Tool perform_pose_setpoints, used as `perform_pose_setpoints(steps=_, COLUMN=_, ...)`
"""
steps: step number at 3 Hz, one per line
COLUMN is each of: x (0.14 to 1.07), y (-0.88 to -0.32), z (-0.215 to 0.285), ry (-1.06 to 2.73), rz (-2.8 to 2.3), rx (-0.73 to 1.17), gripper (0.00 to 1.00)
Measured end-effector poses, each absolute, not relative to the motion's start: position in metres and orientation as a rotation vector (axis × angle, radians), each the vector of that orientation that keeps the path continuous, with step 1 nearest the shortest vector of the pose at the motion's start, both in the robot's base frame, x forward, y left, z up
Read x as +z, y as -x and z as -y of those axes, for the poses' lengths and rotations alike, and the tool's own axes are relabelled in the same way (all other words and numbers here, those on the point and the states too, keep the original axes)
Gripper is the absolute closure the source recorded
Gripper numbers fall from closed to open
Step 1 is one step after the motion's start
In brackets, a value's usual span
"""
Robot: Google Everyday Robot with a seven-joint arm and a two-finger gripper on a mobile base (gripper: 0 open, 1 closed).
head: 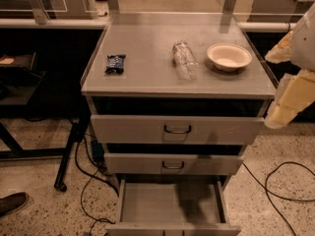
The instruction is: Close bottom drawer
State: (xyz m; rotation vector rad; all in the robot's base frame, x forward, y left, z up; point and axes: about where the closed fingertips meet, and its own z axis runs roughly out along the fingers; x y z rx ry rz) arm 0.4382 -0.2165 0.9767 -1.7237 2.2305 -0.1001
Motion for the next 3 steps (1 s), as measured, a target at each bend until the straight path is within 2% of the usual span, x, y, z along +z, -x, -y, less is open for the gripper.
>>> perform_pose_setpoints(steps=3, x=0.9767, y=-0.4382, z=0.2165, ry=1.724, rz=-2.230, rx=-0.100, gripper=0.91)
